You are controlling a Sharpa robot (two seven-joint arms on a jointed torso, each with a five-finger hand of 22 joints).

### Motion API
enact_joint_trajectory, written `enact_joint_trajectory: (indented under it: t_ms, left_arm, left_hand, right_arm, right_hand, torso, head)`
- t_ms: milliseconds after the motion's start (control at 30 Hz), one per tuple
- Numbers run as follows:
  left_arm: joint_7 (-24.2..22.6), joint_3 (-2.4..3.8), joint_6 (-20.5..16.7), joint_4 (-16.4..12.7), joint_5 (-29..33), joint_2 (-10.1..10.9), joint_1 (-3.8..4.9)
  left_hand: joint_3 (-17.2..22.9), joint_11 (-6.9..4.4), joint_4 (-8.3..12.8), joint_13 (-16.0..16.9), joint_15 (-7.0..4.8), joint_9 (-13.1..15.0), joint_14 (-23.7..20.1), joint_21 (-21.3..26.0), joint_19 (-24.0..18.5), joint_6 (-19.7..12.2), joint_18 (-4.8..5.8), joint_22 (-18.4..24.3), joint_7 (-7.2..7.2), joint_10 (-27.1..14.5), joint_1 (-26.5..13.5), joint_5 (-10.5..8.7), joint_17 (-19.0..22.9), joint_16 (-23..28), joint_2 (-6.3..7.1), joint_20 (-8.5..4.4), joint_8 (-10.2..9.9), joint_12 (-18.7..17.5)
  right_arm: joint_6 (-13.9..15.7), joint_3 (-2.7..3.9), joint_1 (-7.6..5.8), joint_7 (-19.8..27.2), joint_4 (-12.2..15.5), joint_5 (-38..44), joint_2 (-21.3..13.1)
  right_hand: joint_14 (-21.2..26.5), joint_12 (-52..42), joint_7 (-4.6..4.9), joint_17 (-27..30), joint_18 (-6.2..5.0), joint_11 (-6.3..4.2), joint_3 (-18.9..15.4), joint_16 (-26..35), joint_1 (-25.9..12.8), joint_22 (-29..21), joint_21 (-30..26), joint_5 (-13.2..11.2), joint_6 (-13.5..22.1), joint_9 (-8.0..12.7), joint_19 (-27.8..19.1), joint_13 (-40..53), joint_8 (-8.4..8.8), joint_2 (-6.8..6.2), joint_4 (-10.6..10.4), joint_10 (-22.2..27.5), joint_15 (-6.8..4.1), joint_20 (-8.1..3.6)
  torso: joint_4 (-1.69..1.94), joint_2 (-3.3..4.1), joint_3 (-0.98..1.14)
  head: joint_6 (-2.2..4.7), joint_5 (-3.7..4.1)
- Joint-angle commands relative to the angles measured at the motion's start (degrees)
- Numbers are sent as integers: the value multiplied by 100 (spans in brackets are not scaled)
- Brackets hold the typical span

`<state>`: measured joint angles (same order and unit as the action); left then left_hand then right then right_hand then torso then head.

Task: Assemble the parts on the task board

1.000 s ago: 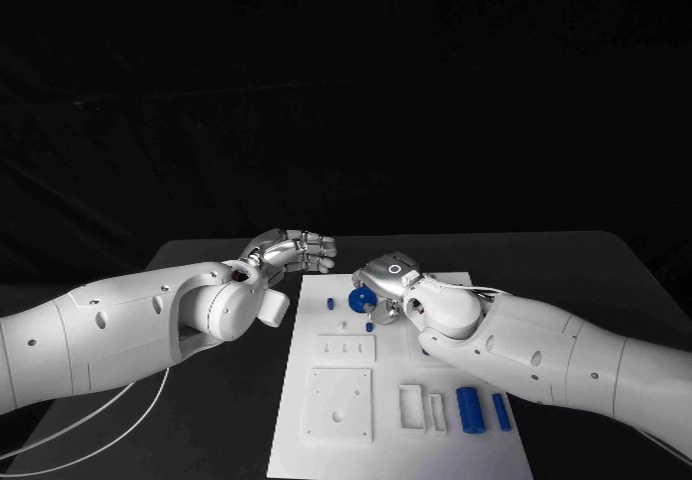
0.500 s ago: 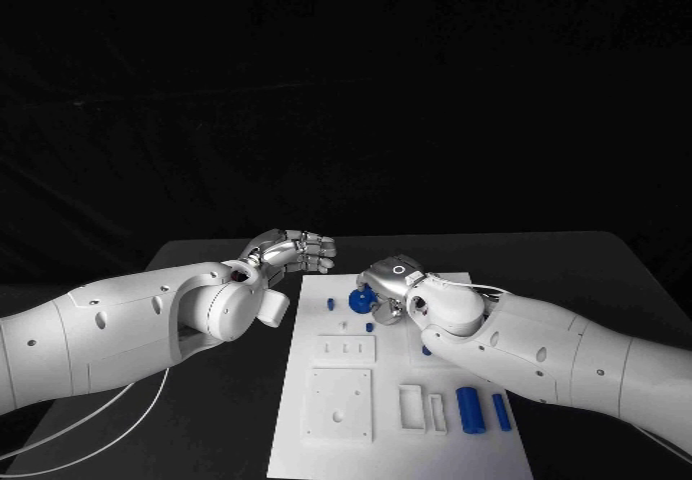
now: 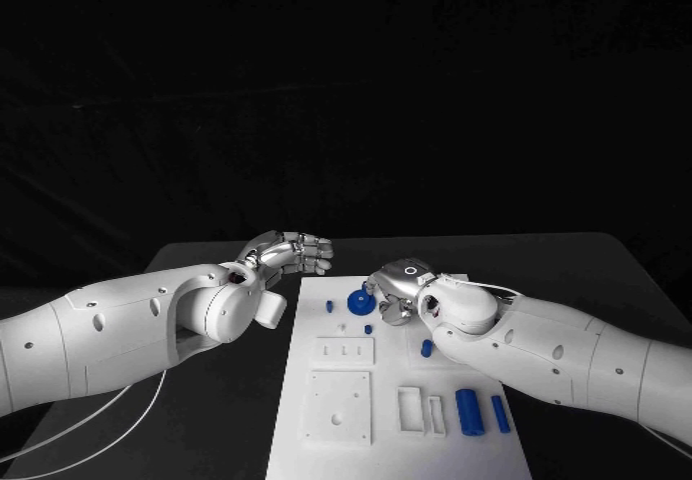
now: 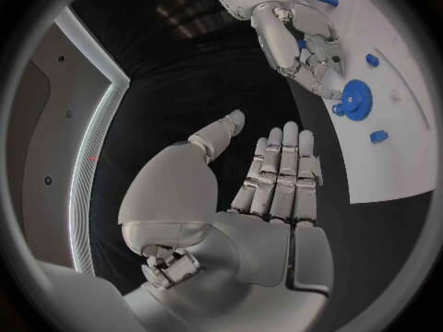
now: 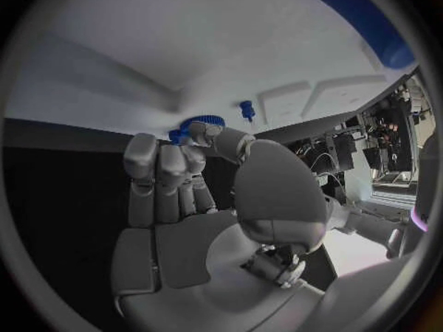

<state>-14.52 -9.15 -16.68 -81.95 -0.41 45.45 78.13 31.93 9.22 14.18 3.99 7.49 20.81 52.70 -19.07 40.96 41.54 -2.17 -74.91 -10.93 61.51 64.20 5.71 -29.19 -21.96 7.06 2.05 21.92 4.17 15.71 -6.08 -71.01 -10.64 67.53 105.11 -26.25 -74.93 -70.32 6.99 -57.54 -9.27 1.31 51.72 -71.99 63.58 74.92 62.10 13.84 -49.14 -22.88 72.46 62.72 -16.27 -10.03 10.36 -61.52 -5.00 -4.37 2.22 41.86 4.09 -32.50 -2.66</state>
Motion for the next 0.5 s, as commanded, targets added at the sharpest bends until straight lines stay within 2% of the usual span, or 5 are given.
enact_joint_trajectory:
  t_ms: [33, 167, 267, 367, 500]
  left_arm:
    - [-41, 5, 6, -8, -8, 1, 7]
    - [-45, 5, 2, -10, -8, 2, 7]
    - [-51, 5, 12, -2, -4, 0, 7]
    - [-57, 5, 35, 30, 3, 7, 6]
    - [-81, 5, 25, 81, 12, 27, 6]
  left_hand:
    - [18, 13, -25, -3, 31, 6, -8, -33, -43, -41, -57, -126, -107, -48, -61, 36, -9, 20, -1, -3, -20, -30]
    - [19, 13, -25, -4, 31, 6, -8, -33, -44, -42, -58, -126, -107, -49, -61, 36, -9, 20, 0, -3, -21, -30]
    - [19, 13, -25, -4, 31, 7, -8, -34, -44, -43, -58, -126, -107, -50, -60, 37, -9, 20, 0, -4, -22, -30]
    - [20, 13, -25, -4, 31, 7, -8, -34, -44, -44, -58, -126, -107, -51, -60, 37, -10, 20, 0, -4, -23, -30]
    - [20, 12, -24, -4, 31, 7, -9, -34, -45, -45, -59, -126, -107, -52, -59, 37, -9, 21, 0, -4, -23, -30]
  right_arm:
    - [212, 7, -10, 58, 49, -172, -13]
    - [384, 15, -13, 39, 109, -178, -41]
    - [601, 68, -13, 91, 195, -273, -140]
    - [873, 163, -13, 369, 236, -658, -244]
    - [1010, 348, -16, 746, 338, -1202, -450]
  right_hand:
    - [-6, 19, 84, -9, -573, 6, 51, 38, -71, 87, 1, 35, -35, 8, 17, -1, 27, 10, 9, 27, 10, 12]
    - [-9, 13, 88, -15, -573, 9, 81, 34, -72, 85, 5, 61, -31, 8, 28, 0, 25, 7, 37, 23, 12, 0]
    - [-11, 6, 94, -24, -573, 14, 113, 30, -83, 83, 8, 122, -31, 5, 42, 1, 20, -11, 65, 17, 17, -13]
    - [-13, 3, 97, -27, -573, 17, 122, 29, -91, 81, 9, 146, -35, 3, 49, 2, 15, -32, 74, 13, 19, -18]
    - [-14, -4, 126, -33, -573, 42, 127, 28, -101, 77, 7, 151, -85, -10, 61, 4, -15, -56, 84, 13, 41, -31]
  torso:
    - [2, -2, 3]
    - [-4, -2, 12]
    - [-3, -3, 15]
    - [-15, -6, 18]
    - [-34, -5, 21]
  head:
    - [26, 18]
    - [45, 33]
    - [67, 48]
    - [80, 56]
    - [137, 36]
